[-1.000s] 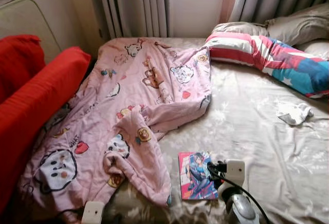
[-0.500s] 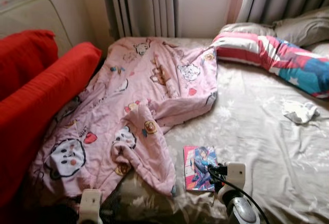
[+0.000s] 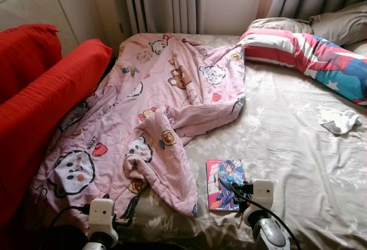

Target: Clean up the room

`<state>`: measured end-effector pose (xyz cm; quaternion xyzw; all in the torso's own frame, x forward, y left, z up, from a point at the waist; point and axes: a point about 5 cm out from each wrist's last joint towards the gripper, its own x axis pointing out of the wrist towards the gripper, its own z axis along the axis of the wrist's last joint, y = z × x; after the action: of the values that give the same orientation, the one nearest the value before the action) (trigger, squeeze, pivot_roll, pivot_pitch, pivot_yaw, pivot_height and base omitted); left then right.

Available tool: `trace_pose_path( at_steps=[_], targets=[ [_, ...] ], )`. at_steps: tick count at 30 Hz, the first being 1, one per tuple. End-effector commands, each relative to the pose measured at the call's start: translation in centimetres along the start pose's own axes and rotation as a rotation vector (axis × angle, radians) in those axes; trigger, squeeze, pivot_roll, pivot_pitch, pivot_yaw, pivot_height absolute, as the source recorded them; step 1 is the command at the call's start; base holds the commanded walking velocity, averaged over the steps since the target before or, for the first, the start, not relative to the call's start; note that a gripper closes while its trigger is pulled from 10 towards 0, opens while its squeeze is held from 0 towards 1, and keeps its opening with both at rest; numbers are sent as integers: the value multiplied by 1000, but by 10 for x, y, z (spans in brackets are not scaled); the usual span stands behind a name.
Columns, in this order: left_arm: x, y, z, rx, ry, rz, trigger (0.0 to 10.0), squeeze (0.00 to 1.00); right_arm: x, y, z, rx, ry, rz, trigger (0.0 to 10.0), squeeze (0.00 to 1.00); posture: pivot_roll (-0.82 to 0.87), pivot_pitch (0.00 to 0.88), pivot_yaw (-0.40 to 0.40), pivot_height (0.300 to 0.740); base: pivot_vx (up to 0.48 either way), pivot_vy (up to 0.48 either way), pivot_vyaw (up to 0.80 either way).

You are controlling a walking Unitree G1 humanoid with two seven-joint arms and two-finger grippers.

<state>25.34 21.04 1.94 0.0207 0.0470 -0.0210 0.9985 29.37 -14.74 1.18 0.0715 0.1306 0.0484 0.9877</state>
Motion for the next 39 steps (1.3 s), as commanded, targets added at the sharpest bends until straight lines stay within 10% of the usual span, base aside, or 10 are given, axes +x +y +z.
trace_pose_path(
  at_steps=[1,39],
  targets=[
    [-4,-1,-4,-8,29,6,10000,0,-2,1,-4,-3,9,8,10000,0,28,186,29,640,0,0,0],
    [1,-5,5,-4,52,-21,10000,0,-3,4,-4,12,1,7,10000,0,33,193,35,640,0,0,0]
  ],
)
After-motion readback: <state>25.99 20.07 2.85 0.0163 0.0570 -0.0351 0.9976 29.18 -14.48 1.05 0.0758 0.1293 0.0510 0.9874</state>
